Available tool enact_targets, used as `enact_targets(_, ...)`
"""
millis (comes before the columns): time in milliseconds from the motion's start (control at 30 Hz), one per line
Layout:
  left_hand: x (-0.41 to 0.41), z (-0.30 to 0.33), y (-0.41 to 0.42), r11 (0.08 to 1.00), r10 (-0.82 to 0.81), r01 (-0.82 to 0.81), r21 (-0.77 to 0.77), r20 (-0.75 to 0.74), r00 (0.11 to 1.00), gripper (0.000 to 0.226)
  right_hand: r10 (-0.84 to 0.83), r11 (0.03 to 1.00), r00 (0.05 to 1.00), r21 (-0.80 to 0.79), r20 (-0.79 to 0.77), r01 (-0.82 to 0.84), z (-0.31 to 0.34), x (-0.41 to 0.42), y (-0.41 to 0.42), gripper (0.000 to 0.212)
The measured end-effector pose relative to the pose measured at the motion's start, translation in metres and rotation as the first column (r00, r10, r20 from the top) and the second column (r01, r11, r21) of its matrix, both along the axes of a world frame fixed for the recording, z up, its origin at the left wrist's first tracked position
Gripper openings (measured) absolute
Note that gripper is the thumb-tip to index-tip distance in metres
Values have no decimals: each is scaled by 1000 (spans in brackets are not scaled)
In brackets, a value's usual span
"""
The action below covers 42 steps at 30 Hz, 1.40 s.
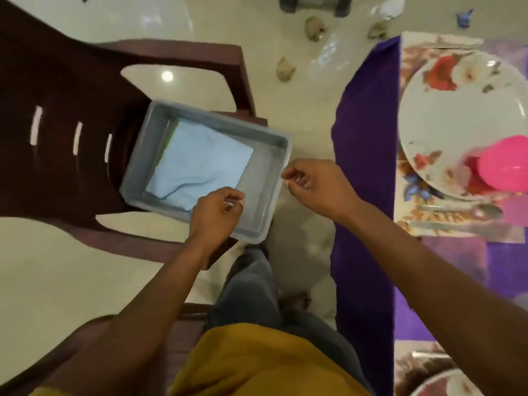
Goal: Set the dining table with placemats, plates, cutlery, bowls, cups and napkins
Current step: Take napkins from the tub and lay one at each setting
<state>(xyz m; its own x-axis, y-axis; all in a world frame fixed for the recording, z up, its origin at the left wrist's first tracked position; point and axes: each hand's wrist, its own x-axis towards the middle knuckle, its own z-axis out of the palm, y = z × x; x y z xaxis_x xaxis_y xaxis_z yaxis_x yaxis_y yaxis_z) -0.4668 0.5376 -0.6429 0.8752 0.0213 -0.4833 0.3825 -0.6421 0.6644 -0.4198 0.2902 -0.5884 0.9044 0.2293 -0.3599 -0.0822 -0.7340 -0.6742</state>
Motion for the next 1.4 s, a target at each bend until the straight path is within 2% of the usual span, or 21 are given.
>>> enact_targets(233,13,-85,51,951,232,-190,244,-155,960,10,245,965,967,-78,-71,-250,-91,52,73,18)
enact_targets(367,31,-128,73,909,306,-226,351,-192,932,23,411,899,911,-150,-41,-412,-143,81,105,21)
enact_targets(600,63,-192,105,868,253,-125,480,-211,944,38,569,800,822,-249,22,-546,-224,142,141,29)
enact_targets(700,71,-214,117,797,322,-161,582,-184,929,34,632,752,773,-279,48,-597,-254,163,159,31)
enact_targets(800,67,-225,125,745,298,-128,655,-155,942,24,718,675,689,-343,100,-653,-275,175,180,31)
enact_targets(967,63,-234,128,738,303,-175,651,-88,949,24,782,615,596,-379,182,-691,-301,186,212,36)
enact_targets(1100,64,-236,132,753,311,-209,623,-58,949,22,815,573,542,-425,203,-701,-315,190,223,31)
enact_targets(1400,62,-237,135,786,322,-222,576,-76,944,23,820,572,536,-346,201,-744,-312,197,217,15)
